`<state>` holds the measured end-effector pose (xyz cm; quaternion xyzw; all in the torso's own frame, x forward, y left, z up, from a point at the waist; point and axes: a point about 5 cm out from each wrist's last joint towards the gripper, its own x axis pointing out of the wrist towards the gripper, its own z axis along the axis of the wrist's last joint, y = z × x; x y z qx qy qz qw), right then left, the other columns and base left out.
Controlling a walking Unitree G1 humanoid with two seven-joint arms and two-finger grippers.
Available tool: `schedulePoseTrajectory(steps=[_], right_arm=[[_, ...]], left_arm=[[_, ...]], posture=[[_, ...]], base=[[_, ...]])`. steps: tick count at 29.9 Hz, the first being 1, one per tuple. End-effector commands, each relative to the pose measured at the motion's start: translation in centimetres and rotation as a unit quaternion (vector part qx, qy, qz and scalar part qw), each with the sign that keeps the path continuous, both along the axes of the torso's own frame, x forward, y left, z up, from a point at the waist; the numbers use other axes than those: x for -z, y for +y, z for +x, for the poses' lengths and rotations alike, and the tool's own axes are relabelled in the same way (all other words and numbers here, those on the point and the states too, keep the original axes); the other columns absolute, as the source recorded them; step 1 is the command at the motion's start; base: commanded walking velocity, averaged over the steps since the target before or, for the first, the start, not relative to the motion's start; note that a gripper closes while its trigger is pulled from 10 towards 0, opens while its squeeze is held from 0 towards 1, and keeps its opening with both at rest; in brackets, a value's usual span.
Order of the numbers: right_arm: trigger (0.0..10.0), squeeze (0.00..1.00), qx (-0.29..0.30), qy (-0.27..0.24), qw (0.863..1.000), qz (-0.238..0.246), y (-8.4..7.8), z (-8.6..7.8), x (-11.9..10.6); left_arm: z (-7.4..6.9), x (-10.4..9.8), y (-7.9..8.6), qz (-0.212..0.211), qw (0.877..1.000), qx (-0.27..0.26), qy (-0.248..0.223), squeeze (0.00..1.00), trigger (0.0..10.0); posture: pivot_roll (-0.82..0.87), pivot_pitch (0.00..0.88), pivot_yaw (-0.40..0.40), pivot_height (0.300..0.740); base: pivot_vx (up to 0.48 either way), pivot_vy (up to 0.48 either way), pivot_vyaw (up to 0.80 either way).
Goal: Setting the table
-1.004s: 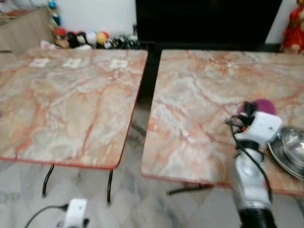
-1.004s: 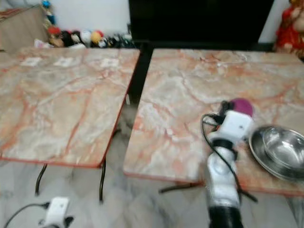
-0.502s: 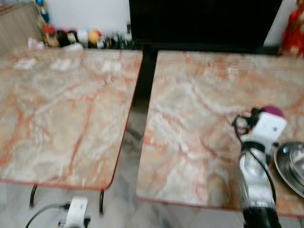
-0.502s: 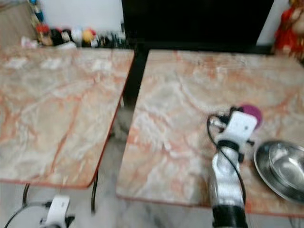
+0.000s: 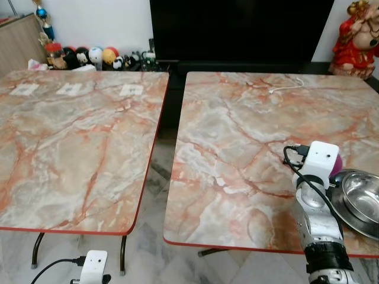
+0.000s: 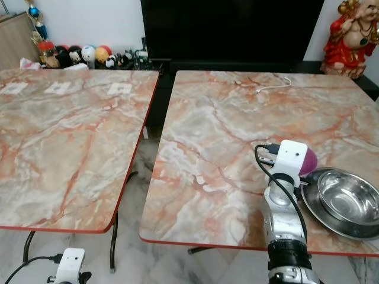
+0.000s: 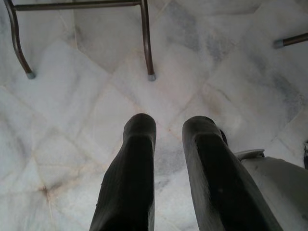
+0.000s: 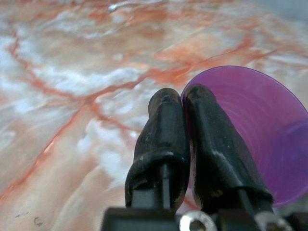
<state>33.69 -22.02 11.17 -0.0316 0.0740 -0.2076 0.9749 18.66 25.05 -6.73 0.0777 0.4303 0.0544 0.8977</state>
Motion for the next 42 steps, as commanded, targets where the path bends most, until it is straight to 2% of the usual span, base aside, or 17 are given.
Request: schedulePoseTrajectory(steps=[1, 15, 28, 42], right_arm=[[10.0, 0.00, -0.012, -0.002, 1.000, 0.004, 0.2, 0.6, -0.6], [10.0, 0.00, -0.015, -0.005, 1.000, -0.003, 0.2, 1.4, -1.7], [10.0, 0.00, -0.013, 0.015, 1.000, 0.002, 1.0, 1.2, -1.2], [10.0, 0.00, 0.001, 0.016, 1.000, 0.005, 0.9, 1.1, -1.2]], left_arm=[[-0.2, 0.1, 0.1, -0.001, 1.000, -0.002, 0.008, 0.00, 10.0], [-0.1, 0.0, 0.1, -0.001, 1.000, -0.003, 0.007, 0.00, 10.0], [-0.1, 0.1, 0.1, -0.001, 1.000, -0.004, 0.007, 0.00, 10.0], [-0.1, 0.1, 0.1, -0.002, 1.000, -0.004, 0.008, 0.00, 10.0]], posture=[[0.07, 0.000, 0.000, 0.740], [0.08, 0.000, -0.001, 0.740], [0.08, 0.000, -0.001, 0.740], [0.08, 0.000, -0.001, 0.740]], base=[[0.000, 0.000, 0.00], [0.000, 0.000, 0.00], [0.000, 0.000, 0.00], [0.000, 0.000, 0.00]])
